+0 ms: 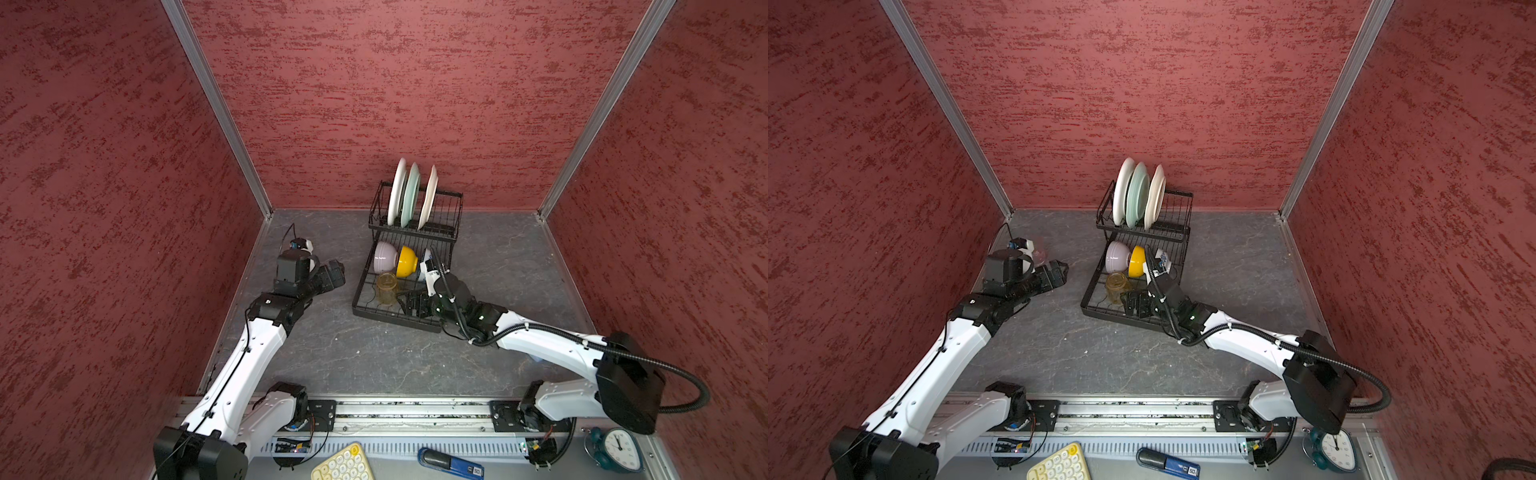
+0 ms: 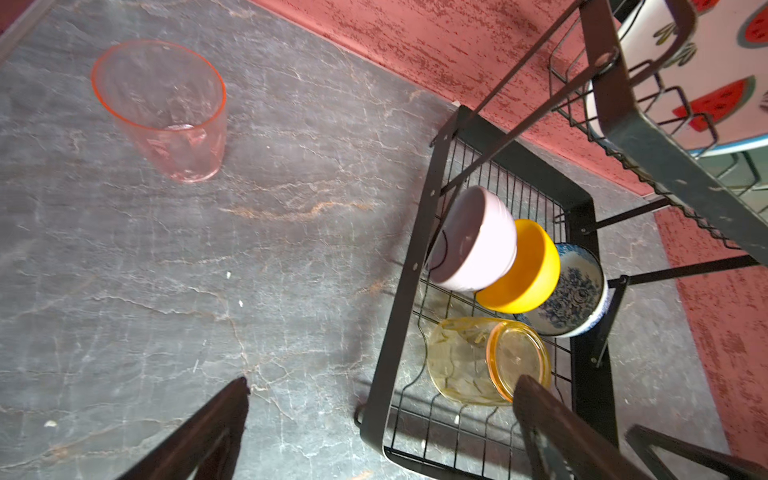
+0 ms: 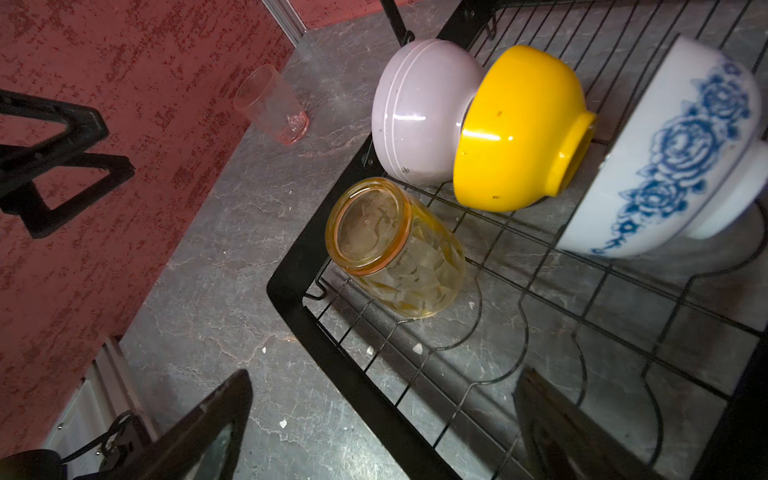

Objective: Unload the mixed dishes from the dish rack

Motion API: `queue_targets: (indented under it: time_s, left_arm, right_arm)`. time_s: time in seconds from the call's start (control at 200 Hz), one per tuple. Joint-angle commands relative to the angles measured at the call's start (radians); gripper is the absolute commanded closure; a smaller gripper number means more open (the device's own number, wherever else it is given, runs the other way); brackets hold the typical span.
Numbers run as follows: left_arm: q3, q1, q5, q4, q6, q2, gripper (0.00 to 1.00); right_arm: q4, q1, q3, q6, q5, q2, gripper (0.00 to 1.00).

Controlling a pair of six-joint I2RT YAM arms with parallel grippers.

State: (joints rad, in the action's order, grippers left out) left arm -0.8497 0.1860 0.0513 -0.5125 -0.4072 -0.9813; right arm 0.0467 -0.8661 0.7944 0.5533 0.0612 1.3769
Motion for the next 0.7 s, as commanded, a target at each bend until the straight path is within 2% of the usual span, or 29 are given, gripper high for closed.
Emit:
queue_targets:
  time_s: [0.0, 0.286, 0.691]
  left_arm:
    - [0.010, 0.013, 0.028, 0.022, -0.023, 0.004, 0.01]
    - [0.035, 0.015, 0.015, 0.022, -0.029, 0.017, 0.01]
    - [0.030, 0.013, -0.011, 0.047, -0.002, 0.026, 0.01]
  right_arm:
    - [0.064, -0.018, 0.046, -0.050, 0.063, 0.046, 0.01]
    - [0.059, -0.028, 0.146, -0.126, 0.130, 0.199, 0.01]
    - [0.069, -0.034, 0.255, -0.117, 0.155, 0.367, 0.01]
